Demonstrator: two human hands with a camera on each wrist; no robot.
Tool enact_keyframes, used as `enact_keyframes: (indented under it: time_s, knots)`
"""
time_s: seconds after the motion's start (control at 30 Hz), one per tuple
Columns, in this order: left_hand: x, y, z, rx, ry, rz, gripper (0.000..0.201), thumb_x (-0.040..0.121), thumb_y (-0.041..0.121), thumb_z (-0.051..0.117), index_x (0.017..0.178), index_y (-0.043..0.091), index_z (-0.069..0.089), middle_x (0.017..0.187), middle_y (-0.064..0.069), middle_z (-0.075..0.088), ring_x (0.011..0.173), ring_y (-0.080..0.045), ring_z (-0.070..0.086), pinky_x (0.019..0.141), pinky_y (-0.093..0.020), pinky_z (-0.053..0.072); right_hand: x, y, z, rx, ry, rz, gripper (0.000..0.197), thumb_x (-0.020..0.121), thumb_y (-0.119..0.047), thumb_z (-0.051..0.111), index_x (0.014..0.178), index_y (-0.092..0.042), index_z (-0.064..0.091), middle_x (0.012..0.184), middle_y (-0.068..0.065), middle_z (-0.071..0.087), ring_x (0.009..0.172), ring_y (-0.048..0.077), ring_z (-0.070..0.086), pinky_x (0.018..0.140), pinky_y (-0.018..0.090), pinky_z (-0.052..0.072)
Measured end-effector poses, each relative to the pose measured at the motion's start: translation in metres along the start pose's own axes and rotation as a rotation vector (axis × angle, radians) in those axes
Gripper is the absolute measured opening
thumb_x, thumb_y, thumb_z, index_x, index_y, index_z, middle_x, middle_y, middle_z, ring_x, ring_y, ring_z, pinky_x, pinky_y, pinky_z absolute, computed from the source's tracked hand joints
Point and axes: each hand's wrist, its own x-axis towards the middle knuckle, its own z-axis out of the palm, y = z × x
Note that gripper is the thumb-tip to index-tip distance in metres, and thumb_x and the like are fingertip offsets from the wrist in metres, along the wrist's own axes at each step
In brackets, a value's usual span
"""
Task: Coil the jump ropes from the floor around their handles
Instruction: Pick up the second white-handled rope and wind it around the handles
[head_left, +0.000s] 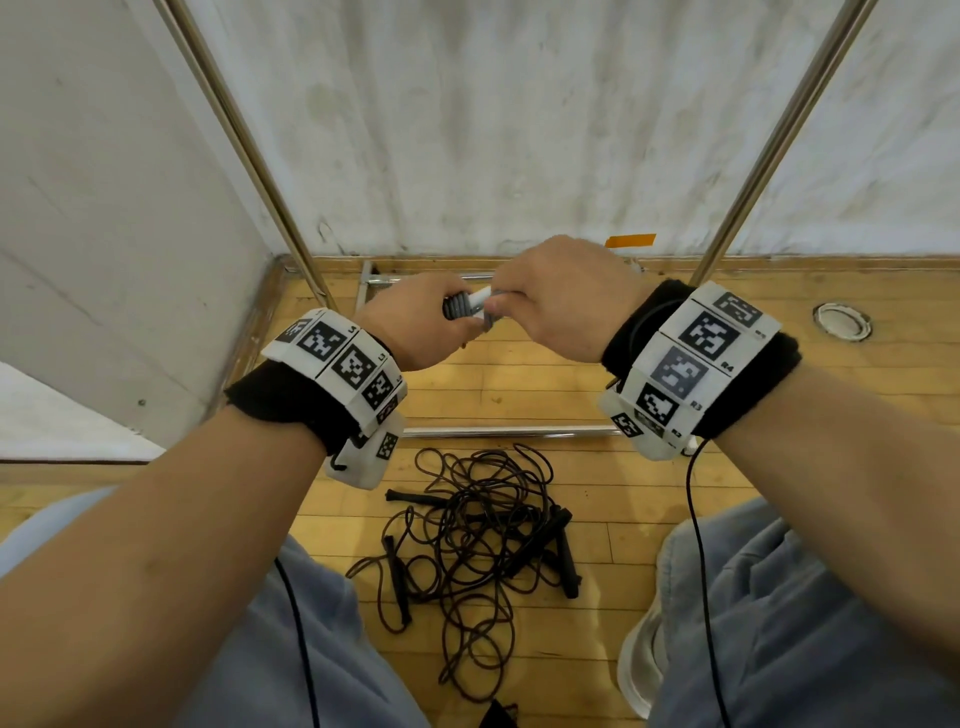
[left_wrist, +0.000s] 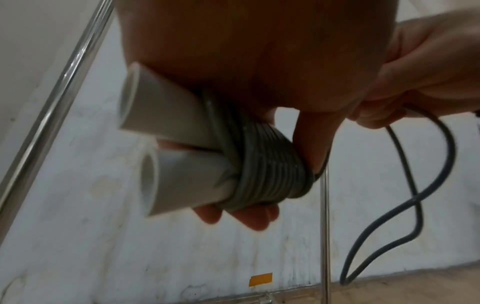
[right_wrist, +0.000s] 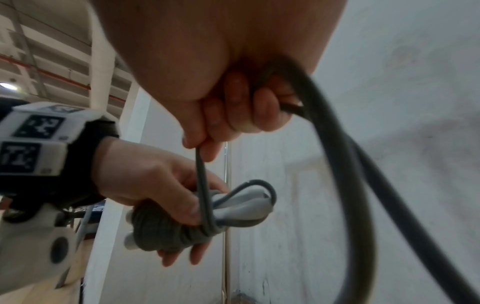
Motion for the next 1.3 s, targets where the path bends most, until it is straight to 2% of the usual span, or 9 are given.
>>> enact_keyframes:
  time_s: [0.17, 0.27, 0.4, 0.6, 0.7, 0.8, 0.9, 1.17, 1.3]
  knots:
    - [-0.012, 0.009, 0.001, -0.009, -0.128, 0.140, 0.022, 0.090, 0.035, 0.060, 0.110, 0.026, 0.060, 0.077, 0.009, 0.061, 0.069, -0.009, 0.057, 0.066, -0.031, 0.048, 0.003, 0.012, 0.004, 0.046, 0.050, 0.048, 0.032, 0.096, -0.036, 0.043, 0.086, -0.016, 0.065, 0.074, -0.002, 0.061, 0.070, 0.019, 0.055, 0.054, 0.028, 0.033]
    - [-0.017, 0.013, 0.000, -0.065, -0.080, 0.168, 0.013, 0.082, 0.048, 0.061, 0.085, 0.036, 0.057, 0.071, 0.009, 0.060, 0.068, -0.015, 0.058, 0.060, -0.032, 0.045, 0.006, 0.016, 0.004, 0.208, 0.093, 0.113, 0.030, 0.094, -0.039, 0.049, 0.083, -0.018, 0.067, 0.062, -0.009, 0.051, 0.060, 0.008, 0.047, 0.052, 0.025, 0.030]
    - [-0.020, 0.016, 0.003, -0.114, 0.067, 0.111, 0.044, 0.061, 0.076, 0.061, 0.061, 0.033, 0.051, 0.048, 0.012, 0.044, 0.047, -0.007, 0.045, 0.049, -0.026, 0.031, 0.009, 0.013, 0.004, 0.387, 0.155, 0.159, 0.030, 0.089, -0.037, 0.058, 0.079, -0.011, 0.070, 0.057, -0.004, 0.051, 0.055, 0.011, 0.044, 0.052, 0.025, 0.034]
    - [-0.022, 0.020, 0.003, -0.104, 0.119, 0.101, 0.030, 0.071, 0.060, 0.064, 0.071, 0.031, 0.060, 0.051, 0.012, 0.052, 0.052, -0.001, 0.051, 0.047, -0.025, 0.030, 0.012, 0.023, 0.001, 0.561, 0.120, 0.242, 0.039, 0.083, -0.039, 0.066, 0.076, -0.001, 0.069, 0.053, 0.002, 0.041, 0.044, 0.007, 0.036, 0.042, 0.014, 0.027]
    - [-0.027, 0.026, -0.002, -0.228, 0.113, 0.133, 0.033, 0.072, 0.055, 0.064, 0.088, 0.027, 0.068, 0.063, 0.004, 0.062, 0.057, -0.009, 0.057, 0.052, -0.036, 0.045, 0.010, 0.032, 0.002, 0.807, 0.023, 0.338, 0.042, 0.084, -0.037, 0.066, 0.074, 0.004, 0.063, 0.058, 0.009, 0.038, 0.048, 0.010, 0.033, 0.044, 0.017, 0.026]
    - [-0.028, 0.030, -0.010, -0.472, 0.169, 0.135, 0.024, 0.079, 0.038, 0.073, 0.091, 0.018, 0.067, 0.067, -0.002, 0.065, 0.061, -0.022, 0.062, 0.057, -0.040, 0.052, 0.009, 0.031, 0.010, 1.078, -0.001, 0.369, 0.028, 0.096, -0.015, 0.051, 0.069, -0.013, 0.059, 0.053, 0.002, 0.038, 0.042, 0.010, 0.029, 0.040, 0.018, 0.023]
    - [-0.025, 0.029, -0.015, -0.554, 0.288, 0.135, 0.020, 0.084, 0.027, 0.072, 0.091, 0.009, 0.065, 0.068, -0.008, 0.066, 0.057, -0.022, 0.063, 0.051, -0.034, 0.051, 0.010, 0.020, 0.018, 1.224, 0.016, 0.363, 0.032, 0.098, -0.018, 0.043, 0.068, -0.019, 0.055, 0.046, -0.007, 0.039, 0.040, 0.008, 0.027, 0.038, 0.018, 0.023]
    - [-0.014, 0.018, -0.023, -0.710, 0.423, 0.045, 0.021, 0.087, 0.032, 0.067, 0.099, 0.016, 0.060, 0.080, -0.006, 0.070, 0.066, -0.026, 0.070, 0.062, -0.044, 0.059, 0.008, -0.004, 0.021, 0.902, 0.057, 0.265, 0.034, 0.101, -0.026, 0.036, 0.076, -0.014, 0.056, 0.059, -0.005, 0.043, 0.046, 0.004, 0.037, 0.046, 0.017, 0.031]
    - [-0.012, 0.014, -0.024, -0.667, 0.428, 0.034, 0.018, 0.088, 0.029, 0.066, 0.102, 0.020, 0.060, 0.077, -0.001, 0.068, 0.061, -0.021, 0.068, 0.053, -0.030, 0.053, 0.002, -0.016, 0.028, 0.665, -0.068, 0.210, 0.019, 0.099, -0.019, 0.039, 0.089, -0.016, 0.055, 0.067, -0.008, 0.048, 0.060, 0.008, 0.044, 0.056, 0.022, 0.035]
